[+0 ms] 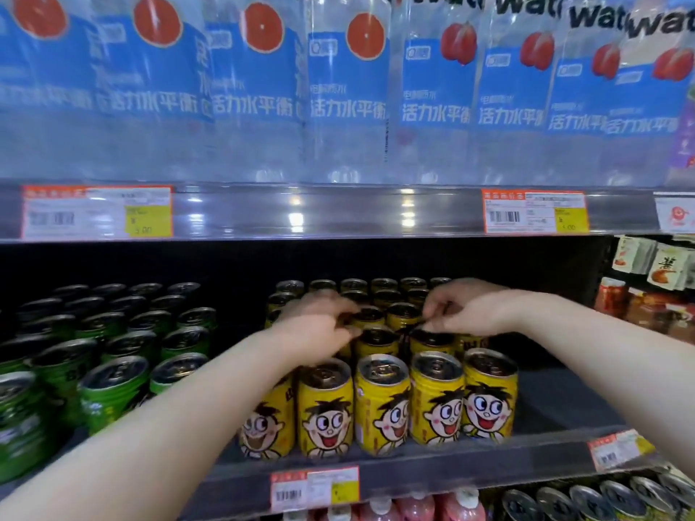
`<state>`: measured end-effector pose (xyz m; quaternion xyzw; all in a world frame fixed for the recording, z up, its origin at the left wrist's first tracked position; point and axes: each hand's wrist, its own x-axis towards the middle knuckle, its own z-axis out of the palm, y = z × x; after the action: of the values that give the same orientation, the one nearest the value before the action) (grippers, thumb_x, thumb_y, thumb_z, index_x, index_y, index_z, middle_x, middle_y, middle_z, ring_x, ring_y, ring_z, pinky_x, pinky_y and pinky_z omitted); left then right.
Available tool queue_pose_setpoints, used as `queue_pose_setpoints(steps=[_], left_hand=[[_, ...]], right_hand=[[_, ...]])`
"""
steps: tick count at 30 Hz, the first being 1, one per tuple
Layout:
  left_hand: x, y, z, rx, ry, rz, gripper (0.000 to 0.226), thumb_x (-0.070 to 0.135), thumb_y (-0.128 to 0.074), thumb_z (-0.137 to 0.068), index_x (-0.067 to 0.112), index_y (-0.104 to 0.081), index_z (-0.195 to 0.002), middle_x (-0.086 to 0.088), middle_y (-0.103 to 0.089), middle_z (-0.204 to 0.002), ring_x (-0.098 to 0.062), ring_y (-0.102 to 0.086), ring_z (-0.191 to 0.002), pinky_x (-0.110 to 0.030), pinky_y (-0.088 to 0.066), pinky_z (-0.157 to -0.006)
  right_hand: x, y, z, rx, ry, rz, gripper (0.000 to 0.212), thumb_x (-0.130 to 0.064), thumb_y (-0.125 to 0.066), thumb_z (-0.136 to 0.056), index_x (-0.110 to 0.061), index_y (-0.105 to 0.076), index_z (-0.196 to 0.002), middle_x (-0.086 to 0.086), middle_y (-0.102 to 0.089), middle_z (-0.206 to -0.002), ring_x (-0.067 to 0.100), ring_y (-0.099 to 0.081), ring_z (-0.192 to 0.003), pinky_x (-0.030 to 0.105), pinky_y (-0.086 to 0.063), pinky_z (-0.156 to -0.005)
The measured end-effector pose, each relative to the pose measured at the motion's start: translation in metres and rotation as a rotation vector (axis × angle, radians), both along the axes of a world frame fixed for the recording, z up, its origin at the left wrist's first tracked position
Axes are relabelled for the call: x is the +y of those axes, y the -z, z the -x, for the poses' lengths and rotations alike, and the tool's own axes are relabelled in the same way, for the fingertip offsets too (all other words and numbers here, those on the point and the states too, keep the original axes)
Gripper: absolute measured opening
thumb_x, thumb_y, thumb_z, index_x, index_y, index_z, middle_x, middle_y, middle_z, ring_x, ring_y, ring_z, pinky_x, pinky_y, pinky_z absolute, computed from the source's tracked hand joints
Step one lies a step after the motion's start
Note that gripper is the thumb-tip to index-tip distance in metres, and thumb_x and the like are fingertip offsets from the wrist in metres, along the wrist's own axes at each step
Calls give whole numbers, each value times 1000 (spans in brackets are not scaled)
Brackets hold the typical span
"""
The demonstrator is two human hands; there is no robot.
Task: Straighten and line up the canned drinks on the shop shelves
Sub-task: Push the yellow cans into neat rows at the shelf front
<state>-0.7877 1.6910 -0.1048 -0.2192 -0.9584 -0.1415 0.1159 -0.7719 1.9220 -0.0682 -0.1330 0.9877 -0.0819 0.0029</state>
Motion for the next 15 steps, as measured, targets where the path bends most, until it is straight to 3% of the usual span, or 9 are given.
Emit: queue_pose_setpoints(steps=[4, 9, 13, 15], left_hand=[[-48, -4, 19, -170, -241, 107, 60, 51, -60, -83, 31, -43, -136, -2, -43, -143, -22, -44, -128, -35, -41, -103], [-70, 11, 25, -297, -297, 79, 62, 52, -64, -78, 29, -48, -134, -5, -43, -141, -22, -46, -125, -30, -41, -103], [-70, 19, 25, -321, -310, 20, 53, 45, -62, -84, 29, -49, -132, -3, -41, -141, -20, -42, -127, -28, -37, -104], [-69, 16, 22, -319, -309, -20, 50, 40, -65, -83, 26, -52, -129, 0, -47, -138, -17, -47, -123, -20, -39, -96]], right_hand=[[-39, 9, 29, 15, -160, -30, 41, -39, -61, -87, -26, -54, -125, -5, -55, -126, 13, -53, -113, 19, -41, -88], [-88, 18, 58, -67, -346, -56, 61, -40, -64, -84, -27, -40, -139, -3, -44, -142, 16, -46, -124, 19, -38, -95], [-104, 25, 73, -88, -384, -79, 56, -43, -69, -79, -23, -51, -128, -2, -56, -126, 15, -55, -104, 26, -47, -87], [-105, 26, 77, -117, -382, -29, 57, -46, -71, -76, -24, -52, -125, -6, -56, -115, 11, -53, -96, 25, -47, -81]])
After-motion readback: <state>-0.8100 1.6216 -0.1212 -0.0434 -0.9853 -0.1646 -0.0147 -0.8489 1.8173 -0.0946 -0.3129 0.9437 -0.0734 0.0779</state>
